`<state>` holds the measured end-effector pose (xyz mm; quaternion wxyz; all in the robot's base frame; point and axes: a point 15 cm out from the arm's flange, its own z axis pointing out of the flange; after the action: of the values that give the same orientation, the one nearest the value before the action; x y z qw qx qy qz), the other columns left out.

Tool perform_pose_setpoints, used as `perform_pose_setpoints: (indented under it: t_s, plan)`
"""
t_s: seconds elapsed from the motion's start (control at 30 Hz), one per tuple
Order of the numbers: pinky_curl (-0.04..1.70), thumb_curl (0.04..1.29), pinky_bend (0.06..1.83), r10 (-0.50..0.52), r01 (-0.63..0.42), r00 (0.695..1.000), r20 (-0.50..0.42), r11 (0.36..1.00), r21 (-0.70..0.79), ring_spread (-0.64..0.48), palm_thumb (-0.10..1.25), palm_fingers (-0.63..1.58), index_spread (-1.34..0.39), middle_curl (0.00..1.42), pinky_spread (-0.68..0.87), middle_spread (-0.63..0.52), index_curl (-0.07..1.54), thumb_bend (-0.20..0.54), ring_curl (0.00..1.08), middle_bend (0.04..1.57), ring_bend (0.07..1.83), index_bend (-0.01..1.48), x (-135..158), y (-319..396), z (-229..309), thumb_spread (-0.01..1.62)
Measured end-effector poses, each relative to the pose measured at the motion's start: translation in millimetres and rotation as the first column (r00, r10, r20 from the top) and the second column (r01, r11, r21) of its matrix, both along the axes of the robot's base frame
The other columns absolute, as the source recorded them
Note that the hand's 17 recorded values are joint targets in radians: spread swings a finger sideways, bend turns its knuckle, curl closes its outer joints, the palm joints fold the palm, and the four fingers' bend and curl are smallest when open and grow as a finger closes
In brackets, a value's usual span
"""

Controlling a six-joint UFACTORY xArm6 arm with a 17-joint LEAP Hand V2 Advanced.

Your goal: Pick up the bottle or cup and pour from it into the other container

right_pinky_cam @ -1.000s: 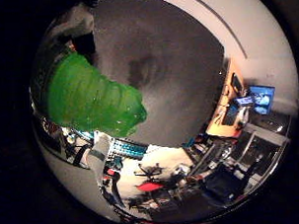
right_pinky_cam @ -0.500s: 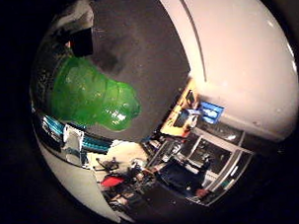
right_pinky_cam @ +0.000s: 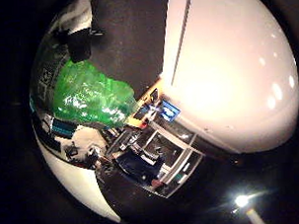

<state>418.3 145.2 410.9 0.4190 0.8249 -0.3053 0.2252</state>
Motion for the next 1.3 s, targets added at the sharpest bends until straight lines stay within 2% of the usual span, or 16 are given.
perform_pose_setpoints:
  t_s: [0.3, 0.5, 1.07, 1.3]
  plan:
    - [1.13, 0.9, 1.1, 0.068, -0.072, 0.997, -0.037, 0.99, -0.125, -0.29, 1.18, 1.02, -0.28, 1.05, -0.28, -0.21, 1.06, -0.016, 1.0, 1.27, 1.31, 1.11, -14, 40, -21, 0.01]
    - [1.13, 0.9, 1.1, 0.104, -0.111, 0.993, -0.055, 0.983, -0.146, -0.3, 1.19, 1.03, -0.29, 1.06, -0.29, -0.21, 1.07, -0.015, 1.01, 1.26, 1.29, 1.09, -20, 59, -34, 0.02]
    - [1.14, 0.9, 1.07, 0.113, -0.123, 0.991, -0.072, 0.981, -0.148, -0.31, 1.19, 1.05, -0.3, 1.08, -0.3, -0.21, 1.1, -0.015, 1.04, 1.23, 1.26, 1.05, -26, 66, -39, 0.03]
    - [1.15, 0.9, 1.06, 0.112, -0.12, 0.989, -0.094, 0.989, -0.085, -0.31, 1.19, 1.05, -0.3, 1.08, -0.3, -0.22, 1.1, -0.015, 1.05, 1.22, 1.25, 1.04, -33, 72, -42, 0.03]
